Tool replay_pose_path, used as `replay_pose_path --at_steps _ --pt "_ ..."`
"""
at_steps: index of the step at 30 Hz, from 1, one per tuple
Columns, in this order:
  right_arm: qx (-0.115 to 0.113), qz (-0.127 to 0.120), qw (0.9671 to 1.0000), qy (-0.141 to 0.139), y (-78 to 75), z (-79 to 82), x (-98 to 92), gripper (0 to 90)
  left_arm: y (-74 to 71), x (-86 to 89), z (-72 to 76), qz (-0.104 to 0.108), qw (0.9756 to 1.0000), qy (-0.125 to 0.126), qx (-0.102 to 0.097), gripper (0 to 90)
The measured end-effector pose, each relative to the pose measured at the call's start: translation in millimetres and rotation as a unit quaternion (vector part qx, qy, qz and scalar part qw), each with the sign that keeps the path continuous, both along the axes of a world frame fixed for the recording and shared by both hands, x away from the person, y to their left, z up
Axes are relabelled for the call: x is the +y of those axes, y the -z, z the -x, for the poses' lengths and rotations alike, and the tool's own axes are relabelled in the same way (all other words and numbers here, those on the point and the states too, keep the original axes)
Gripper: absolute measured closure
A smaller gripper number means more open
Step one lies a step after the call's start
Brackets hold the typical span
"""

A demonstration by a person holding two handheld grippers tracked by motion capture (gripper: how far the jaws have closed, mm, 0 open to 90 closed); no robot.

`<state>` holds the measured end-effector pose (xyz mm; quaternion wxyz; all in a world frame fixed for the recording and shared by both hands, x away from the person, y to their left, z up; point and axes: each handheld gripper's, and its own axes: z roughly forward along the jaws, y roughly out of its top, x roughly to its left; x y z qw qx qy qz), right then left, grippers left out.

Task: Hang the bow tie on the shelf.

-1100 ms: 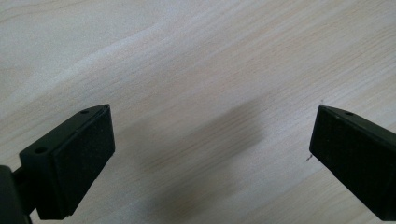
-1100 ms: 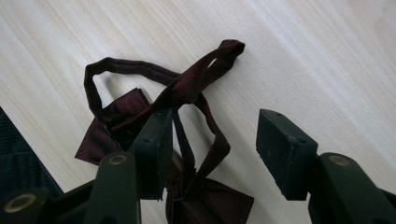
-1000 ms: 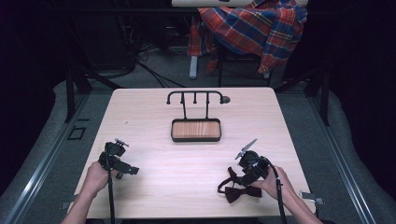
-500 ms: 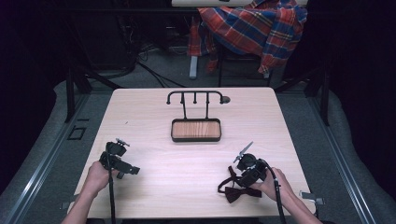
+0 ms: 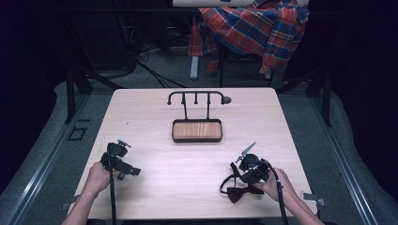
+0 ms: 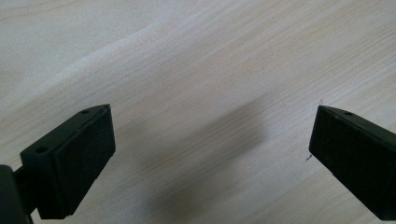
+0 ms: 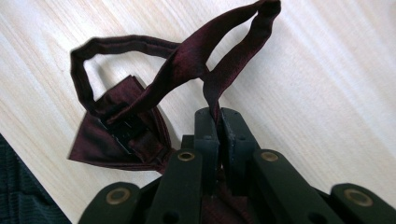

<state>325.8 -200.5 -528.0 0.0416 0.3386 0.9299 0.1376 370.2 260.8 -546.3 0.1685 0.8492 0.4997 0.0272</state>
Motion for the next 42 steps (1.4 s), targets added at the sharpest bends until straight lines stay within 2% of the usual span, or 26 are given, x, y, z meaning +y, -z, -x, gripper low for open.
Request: replay_pose_path --at_steps 4,7,10,13,16,18,20,29,33,40,42 --pt "-0.015 0.000 0.9999 0.000 -5.8 1.6 -0.4 86.2 -0.3 0.2 0.3 0.000 1.0000 -0.001 0.000 0.4" --pt "-0.030 -0.017 0.9994 0.007 -8.6 3.1 -1.4 86.3 -0.2 0.2 0.2 -0.001 1.0000 -0.001 -0.002 0.4" --pt "-0.039 -0.017 0.9991 0.005 -14.0 3.3 -2.9 86.4 0.0 0.0 0.4 0.001 1.0000 -0.004 -0.002 0.4" --pt "-0.050 -0.027 0.9983 0.010 -19.0 4.1 -4.2 86.5 -0.4 0.4 0.1 -0.001 1.0000 0.000 -0.002 0.5" --pt "-0.061 -0.017 0.9980 0.006 -23.0 5.5 -4.7 86.5 -0.6 -0.2 0.3 0.000 1.0000 0.000 -0.002 0.5" --pt "-0.066 -0.022 0.9975 0.009 -23.1 6.8 -4.1 86.6 -0.6 -0.2 0.3 0.000 1.0000 0.000 -0.002 0.5" --pt "-0.077 -0.012 0.9969 0.002 -27.3 8.9 -3.6 86.6 -0.7 -0.1 0.5 -0.002 1.0000 -0.001 -0.004 0.5" --pt "-0.097 -0.019 0.9951 0.004 -33.4 9.3 -2.9 86.6 -0.7 -0.2 0.4 0.000 1.0000 0.000 -0.004 0.5" --pt "-0.115 -0.008 0.9934 0.002 -37.8 8.0 -4.1 86.6 -0.1 -2.0 -0.5 0.002 1.0000 0.001 0.000 0.5" --pt "-0.128 -0.005 0.9918 0.007 -41.2 5.5 -4.9 86.7 -3.0 -2.2 1.3 0.001 0.9999 0.005 -0.009 0.4" --pt "-0.132 -0.010 0.9912 0.009 -42.5 5.0 -4.5 86.7 -3.3 -1.8 1.2 0.002 0.9999 0.005 -0.009 0.4"
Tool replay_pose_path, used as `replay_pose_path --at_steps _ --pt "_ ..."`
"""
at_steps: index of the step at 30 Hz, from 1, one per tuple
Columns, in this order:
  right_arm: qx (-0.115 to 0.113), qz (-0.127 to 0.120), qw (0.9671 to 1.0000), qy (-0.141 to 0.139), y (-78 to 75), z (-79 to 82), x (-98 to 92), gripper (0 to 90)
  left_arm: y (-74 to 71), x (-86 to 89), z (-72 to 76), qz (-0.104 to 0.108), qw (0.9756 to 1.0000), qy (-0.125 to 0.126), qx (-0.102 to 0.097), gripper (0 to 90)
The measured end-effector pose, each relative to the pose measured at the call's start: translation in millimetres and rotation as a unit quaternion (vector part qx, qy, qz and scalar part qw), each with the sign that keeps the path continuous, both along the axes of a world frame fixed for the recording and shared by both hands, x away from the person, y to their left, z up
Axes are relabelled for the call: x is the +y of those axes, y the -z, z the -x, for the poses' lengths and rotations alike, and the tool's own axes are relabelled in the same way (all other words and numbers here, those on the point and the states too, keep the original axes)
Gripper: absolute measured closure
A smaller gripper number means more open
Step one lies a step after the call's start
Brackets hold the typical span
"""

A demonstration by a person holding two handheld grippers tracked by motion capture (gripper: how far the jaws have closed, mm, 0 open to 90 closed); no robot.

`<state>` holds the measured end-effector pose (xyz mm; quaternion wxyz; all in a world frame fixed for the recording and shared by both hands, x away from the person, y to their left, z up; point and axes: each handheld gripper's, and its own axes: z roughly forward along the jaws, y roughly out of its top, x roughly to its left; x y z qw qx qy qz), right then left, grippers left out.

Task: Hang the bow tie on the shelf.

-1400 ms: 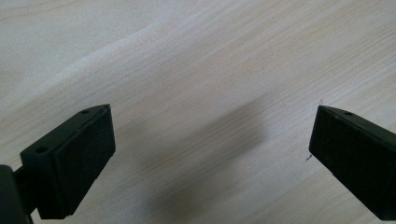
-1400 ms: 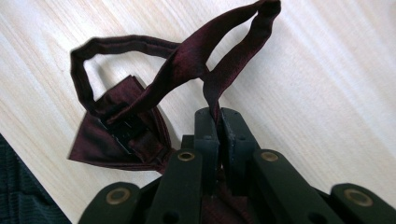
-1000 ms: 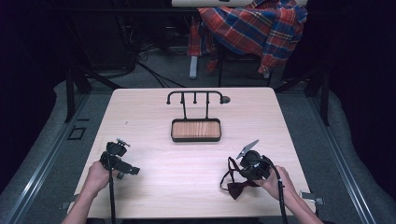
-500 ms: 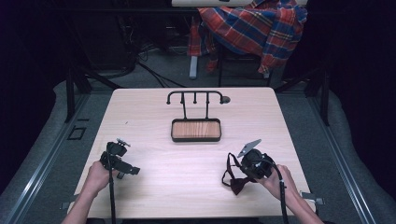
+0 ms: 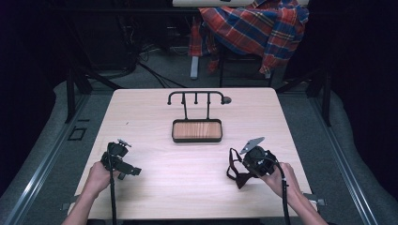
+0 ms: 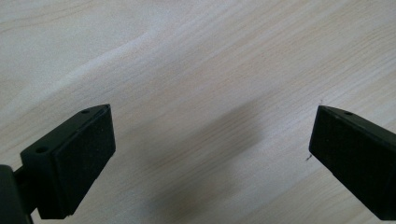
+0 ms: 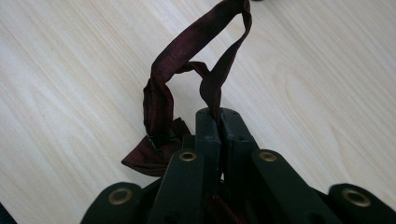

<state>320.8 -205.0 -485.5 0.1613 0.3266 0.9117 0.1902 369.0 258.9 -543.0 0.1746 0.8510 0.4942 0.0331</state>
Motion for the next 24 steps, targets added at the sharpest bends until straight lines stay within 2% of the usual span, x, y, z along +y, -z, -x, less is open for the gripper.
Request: replay_pose_path --at_steps 3,5,8,11,19,24 --pt "-0.010 -0.007 0.9999 0.003 -4.3 -2.2 -0.4 86.7 0.6 0.3 -0.6 0.000 1.0000 -0.003 0.003 0.4" --pt "-0.011 -0.003 0.9999 0.002 -6.4 -3.1 -0.9 86.7 0.8 0.3 -0.7 -0.001 1.0000 -0.004 0.003 0.4" --pt "-0.017 -0.018 0.9997 0.007 -10.0 -5.4 -3.2 86.7 1.0 0.6 -1.0 -0.005 1.0000 -0.002 0.002 0.4" --pt "-0.018 -0.017 0.9997 0.008 -12.2 -6.7 -3.4 86.8 1.4 1.3 -0.8 -0.002 1.0000 -0.005 0.003 0.4" --pt "-0.038 -0.022 0.9989 0.019 -21.9 -23.0 4.0 87.0 2.9 1.4 -1.5 -0.001 1.0000 -0.008 0.004 0.3" --pt "-0.042 -0.026 0.9986 0.018 -25.0 -28.1 6.0 87.0 2.0 1.2 -0.9 -0.004 1.0000 -0.005 0.004 0.3"
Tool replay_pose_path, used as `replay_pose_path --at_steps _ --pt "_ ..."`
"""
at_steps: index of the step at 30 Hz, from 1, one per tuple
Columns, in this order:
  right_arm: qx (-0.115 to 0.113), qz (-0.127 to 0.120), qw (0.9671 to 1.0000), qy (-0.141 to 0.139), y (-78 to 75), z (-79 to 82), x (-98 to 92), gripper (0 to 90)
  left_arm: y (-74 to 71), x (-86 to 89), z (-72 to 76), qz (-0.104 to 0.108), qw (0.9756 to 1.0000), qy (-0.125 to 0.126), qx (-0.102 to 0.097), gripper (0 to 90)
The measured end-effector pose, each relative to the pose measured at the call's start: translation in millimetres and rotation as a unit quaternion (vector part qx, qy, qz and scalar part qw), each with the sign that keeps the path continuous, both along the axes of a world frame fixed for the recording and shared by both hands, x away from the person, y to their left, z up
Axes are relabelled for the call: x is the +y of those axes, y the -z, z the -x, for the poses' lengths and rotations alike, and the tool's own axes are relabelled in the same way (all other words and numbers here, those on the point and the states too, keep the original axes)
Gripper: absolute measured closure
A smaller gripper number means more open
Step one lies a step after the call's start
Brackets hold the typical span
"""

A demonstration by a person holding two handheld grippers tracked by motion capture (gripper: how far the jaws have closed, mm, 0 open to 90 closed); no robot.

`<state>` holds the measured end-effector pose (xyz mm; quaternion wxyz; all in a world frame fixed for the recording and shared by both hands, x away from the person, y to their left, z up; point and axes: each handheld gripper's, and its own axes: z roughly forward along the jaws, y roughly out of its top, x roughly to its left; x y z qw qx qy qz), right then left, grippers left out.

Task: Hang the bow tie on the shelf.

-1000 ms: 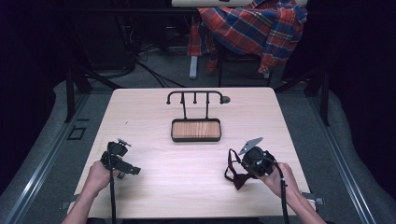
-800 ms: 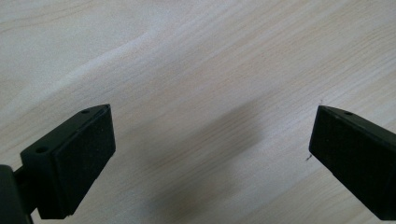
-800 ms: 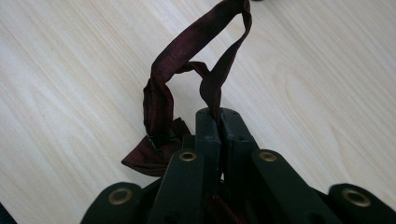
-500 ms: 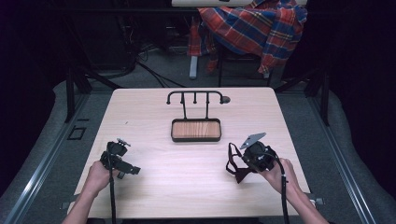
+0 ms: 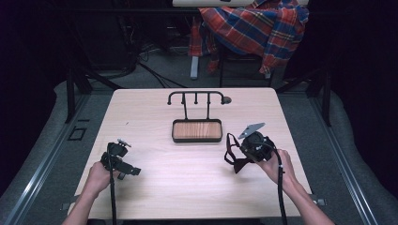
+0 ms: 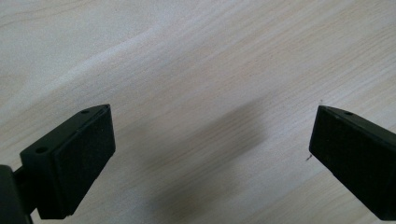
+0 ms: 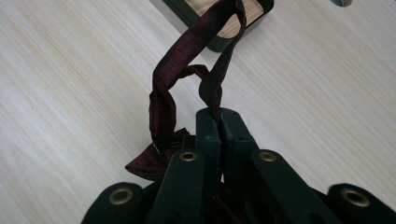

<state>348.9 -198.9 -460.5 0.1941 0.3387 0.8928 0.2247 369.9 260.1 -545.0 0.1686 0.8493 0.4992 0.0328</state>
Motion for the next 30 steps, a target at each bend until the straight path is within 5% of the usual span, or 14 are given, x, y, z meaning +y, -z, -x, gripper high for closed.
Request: replay_pose_path --at_steps 30 --pt "-0.027 -0.029 0.9992 0.007 -22.6 -36.2 16.8 87.1 1.2 -0.1 0.3 0.001 1.0000 -0.001 0.003 0.3"
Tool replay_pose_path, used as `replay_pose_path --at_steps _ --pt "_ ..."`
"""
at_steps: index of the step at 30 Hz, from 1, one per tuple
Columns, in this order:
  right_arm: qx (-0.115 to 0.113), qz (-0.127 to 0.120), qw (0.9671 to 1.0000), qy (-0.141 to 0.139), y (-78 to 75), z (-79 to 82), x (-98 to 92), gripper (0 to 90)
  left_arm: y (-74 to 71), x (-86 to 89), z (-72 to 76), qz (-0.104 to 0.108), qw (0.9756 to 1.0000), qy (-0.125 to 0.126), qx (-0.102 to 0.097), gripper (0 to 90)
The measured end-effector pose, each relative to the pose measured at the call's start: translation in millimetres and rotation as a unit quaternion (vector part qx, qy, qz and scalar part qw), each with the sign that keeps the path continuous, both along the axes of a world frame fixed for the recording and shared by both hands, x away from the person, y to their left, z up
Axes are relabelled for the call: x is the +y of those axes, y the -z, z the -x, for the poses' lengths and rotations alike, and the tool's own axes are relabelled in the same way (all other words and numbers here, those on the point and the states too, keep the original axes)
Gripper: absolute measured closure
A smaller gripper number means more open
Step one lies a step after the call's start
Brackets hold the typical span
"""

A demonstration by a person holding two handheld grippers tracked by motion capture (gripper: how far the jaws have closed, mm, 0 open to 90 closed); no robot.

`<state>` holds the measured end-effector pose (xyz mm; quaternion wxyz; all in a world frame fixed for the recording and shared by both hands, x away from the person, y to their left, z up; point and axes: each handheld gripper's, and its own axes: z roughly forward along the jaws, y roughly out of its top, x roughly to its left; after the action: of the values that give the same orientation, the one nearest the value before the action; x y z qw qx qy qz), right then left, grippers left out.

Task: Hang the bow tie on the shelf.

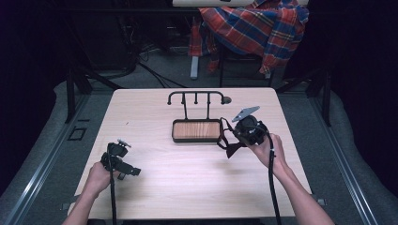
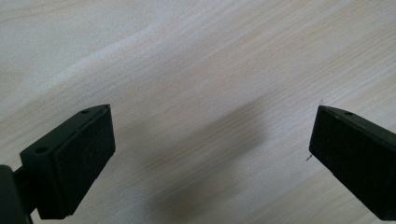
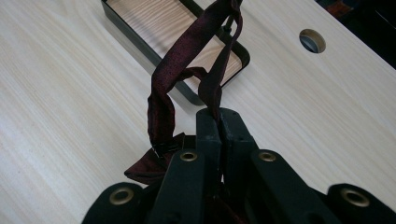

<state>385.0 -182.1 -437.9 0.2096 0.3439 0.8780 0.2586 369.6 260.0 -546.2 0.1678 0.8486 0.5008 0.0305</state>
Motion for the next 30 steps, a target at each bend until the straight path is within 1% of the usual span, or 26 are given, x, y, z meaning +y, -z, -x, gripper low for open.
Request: replay_pose_path --at_steps 7,14,19,22,27,30 --pt "-0.006 -0.010 0.9999 0.002 -5.0 -7.1 2.0 87.1 0.4 0.0 -0.4 0.001 1.0000 0.000 0.001 0.3" --pt "-0.007 -0.011 0.9999 0.002 -6.4 -14.2 3.9 87.2 0.6 0.3 -0.4 0.002 1.0000 -0.001 0.002 0.4" --pt "-0.012 -0.019 0.9997 0.004 -8.5 -16.4 4.2 87.2 0.5 0.1 -0.6 0.001 1.0000 0.001 0.001 0.3" --pt "-0.015 -0.021 0.9997 0.004 -11.6 -17.9 4.3 87.1 0.9 0.0 -0.4 0.003 1.0000 -0.003 0.003 0.3" --pt "-0.020 -0.033 0.9992 0.009 -16.0 -20.3 3.2 87.2 1.4 -0.4 -0.5 0.002 1.0000 -0.001 0.001 0.3" --pt "-0.020 -0.032 0.9992 0.009 -17.2 -20.8 3.0 87.2 1.3 -0.4 -0.6 0.002 1.0000 0.000 0.003 0.4"
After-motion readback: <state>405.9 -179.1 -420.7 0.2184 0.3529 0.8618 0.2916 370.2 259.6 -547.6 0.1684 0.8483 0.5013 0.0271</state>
